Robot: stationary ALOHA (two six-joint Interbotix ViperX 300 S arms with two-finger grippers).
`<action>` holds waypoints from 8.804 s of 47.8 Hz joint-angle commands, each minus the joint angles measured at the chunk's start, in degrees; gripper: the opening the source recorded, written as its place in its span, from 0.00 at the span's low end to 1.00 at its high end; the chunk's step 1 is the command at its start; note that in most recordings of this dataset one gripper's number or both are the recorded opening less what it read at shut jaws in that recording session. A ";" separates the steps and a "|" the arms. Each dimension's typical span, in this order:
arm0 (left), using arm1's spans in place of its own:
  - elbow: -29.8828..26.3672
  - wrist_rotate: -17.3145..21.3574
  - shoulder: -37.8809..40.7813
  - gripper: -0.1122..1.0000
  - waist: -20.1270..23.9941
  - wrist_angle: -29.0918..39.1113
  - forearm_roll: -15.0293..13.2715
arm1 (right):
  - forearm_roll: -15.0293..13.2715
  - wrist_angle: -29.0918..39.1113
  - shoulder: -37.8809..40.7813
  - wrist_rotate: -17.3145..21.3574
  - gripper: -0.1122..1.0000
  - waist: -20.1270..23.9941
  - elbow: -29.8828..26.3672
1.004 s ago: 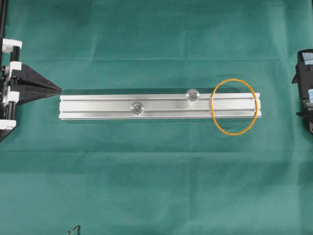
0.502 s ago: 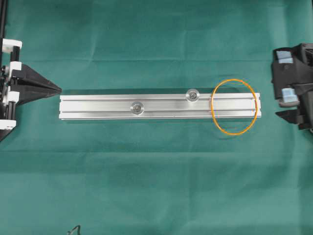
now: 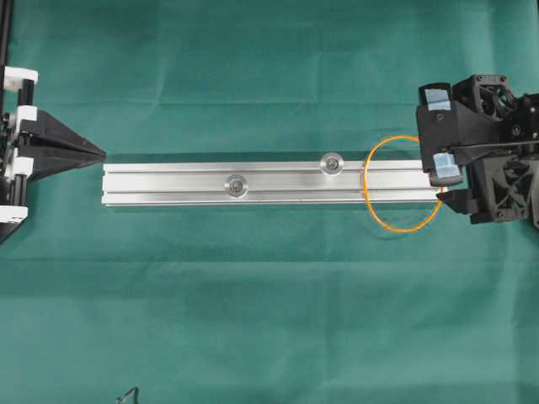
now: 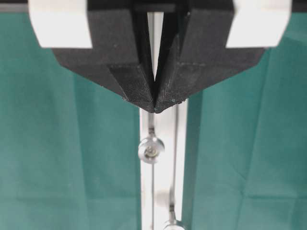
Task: Hook the rubber onto the shaft.
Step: 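Move the right gripper over the orange rubber band at the rail end, then lower the right gripper and pinch the near side of the orange band, then lift the pinched band with the right gripper off the rail, then carry the band leftward along the rail toward the right metal peg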
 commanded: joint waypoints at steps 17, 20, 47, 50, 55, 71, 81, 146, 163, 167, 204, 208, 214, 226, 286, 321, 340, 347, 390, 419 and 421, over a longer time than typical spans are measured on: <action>-1.76 0.00 0.35 0.10 0.18 -0.18 0.09 | 0.18 -0.44 -0.26 0.09 0.97 -0.09 -1.58; -1.76 0.00 0.35 0.10 0.18 -0.18 0.09 | 0.18 -0.44 -0.26 0.09 0.97 -0.09 -1.58; -1.76 0.00 0.35 0.10 0.18 -0.18 0.09 | 1.58 -0.44 0.09 0.26 0.97 0.09 -1.49; -1.76 0.00 0.35 0.10 0.18 -0.18 0.09 | 2.46 -0.53 0.35 0.26 0.97 0.26 -1.23; -1.76 0.00 0.35 0.10 0.18 -0.18 0.09 | 3.16 -1.41 1.41 0.26 0.97 0.88 -0.26; -1.76 -0.09 0.35 0.10 0.18 -0.26 0.09 | 5.71 -8.96 4.75 0.26 0.97 3.25 3.78; -1.76 -0.09 0.35 0.10 0.18 -0.26 0.09 | 7.12 -12.66 6.77 0.26 0.97 4.66 5.62; -1.76 -0.18 0.35 0.10 0.18 -0.35 0.09 | 12.66 -27.51 18.63 0.35 0.97 9.14 10.72; -1.76 -0.26 0.35 0.10 0.18 -0.26 0.09 | 12.83 -28.48 19.60 0.35 0.96 9.05 10.72; -1.76 -0.26 0.35 0.10 0.18 -0.35 0.09 | 12.83 -28.48 19.60 0.44 0.96 9.05 10.63; -1.76 -0.26 0.35 0.10 0.18 -0.35 0.09 | 12.13 -28.04 20.30 3.25 0.17 9.05 10.46; -1.76 -0.18 0.35 0.10 0.18 -0.26 0.09 | 12.04 -28.04 20.21 3.25 0.17 9.05 10.37; -1.76 -0.26 0.35 0.10 0.18 -0.26 0.09 | 11.78 -28.04 20.21 3.25 0.17 9.05 10.28; -1.76 -0.18 0.35 0.10 0.18 -0.35 0.09 | 11.69 -26.72 18.90 3.25 0.17 9.14 10.02; -1.76 -0.18 0.35 0.10 0.00 -0.26 0.09 | 1.76 7.47 1.93 3.34 0.17 7.21 -4.48; -1.76 -0.26 0.35 0.10 0.00 -0.35 0.09 | 1.67 6.68 2.46 3.34 0.17 7.21 -4.48; -1.76 -0.26 0.35 0.10 0.00 -0.35 0.09 | 1.93 4.04 4.04 3.34 0.17 7.21 -3.87; -1.76 -0.26 0.35 0.10 0.00 -0.35 0.09 | 1.93 3.16 4.57 3.34 0.17 7.21 -3.96; -1.76 -0.26 0.35 0.10 -0.09 -0.26 0.09 | 1.76 -2.72 14.94 2.11 0.17 5.98 -11.43; -1.76 -0.26 0.35 0.10 -0.09 -0.35 0.09 | 1.58 -3.69 20.48 2.11 0.17 5.36 -17.14; -1.76 -0.26 0.35 0.10 -0.09 -0.35 0.09 | 1.58 -3.87 20.65 2.11 0.17 5.45 -17.40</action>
